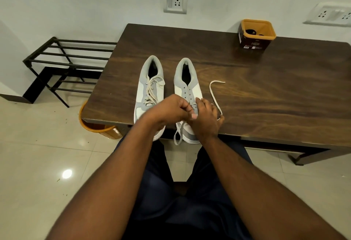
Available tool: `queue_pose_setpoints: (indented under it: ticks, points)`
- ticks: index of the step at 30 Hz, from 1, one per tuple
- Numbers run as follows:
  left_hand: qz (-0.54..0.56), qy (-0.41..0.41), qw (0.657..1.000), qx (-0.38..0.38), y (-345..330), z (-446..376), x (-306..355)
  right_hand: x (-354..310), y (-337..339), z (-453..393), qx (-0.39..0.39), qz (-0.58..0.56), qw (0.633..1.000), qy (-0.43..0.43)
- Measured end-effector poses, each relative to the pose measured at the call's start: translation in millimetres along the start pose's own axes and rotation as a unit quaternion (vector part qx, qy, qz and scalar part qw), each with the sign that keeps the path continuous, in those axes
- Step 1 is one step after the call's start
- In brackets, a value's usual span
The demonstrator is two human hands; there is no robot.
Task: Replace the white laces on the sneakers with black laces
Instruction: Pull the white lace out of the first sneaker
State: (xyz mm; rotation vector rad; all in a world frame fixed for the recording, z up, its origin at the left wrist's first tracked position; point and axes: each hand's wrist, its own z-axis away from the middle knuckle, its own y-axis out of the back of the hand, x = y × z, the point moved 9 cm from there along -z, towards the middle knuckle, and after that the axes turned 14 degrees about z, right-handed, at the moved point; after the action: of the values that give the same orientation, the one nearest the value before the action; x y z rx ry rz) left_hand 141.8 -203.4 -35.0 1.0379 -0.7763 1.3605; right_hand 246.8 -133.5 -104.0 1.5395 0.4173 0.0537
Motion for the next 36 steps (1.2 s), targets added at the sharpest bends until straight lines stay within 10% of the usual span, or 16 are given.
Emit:
queue_pose_setpoints:
  ticks: [5, 10, 20, 31, 36]
  points:
    - [0.066, -0.057, 0.996, -0.019, 18.0, 45.6, 48.2, -1.2, 1.4, 2.1, -0.007, -0.009, 1.000, 0.003]
    - [0.007, -0.078, 0.967, 0.242, 60.0, 13.5, 30.9, -0.6, 3.1, 0.6, 0.000, 0.000, 1.000, 0.001]
    - [-0.227, -0.020, 0.948, 0.222, 17.1, -34.7, -24.5, 3.3, -5.5, -1.5, -0.004, -0.002, 1.000, -0.013]
    - [0.095, -0.106, 0.990, 0.003, 15.7, 45.3, -4.6, -1.4, 3.2, 3.4, -0.017, -0.036, 0.999, -0.002]
    - [0.155, -0.135, 0.951, 0.230, 63.7, 55.7, -15.1, -0.4, 0.5, 3.3, -0.034, -0.020, 0.999, -0.006]
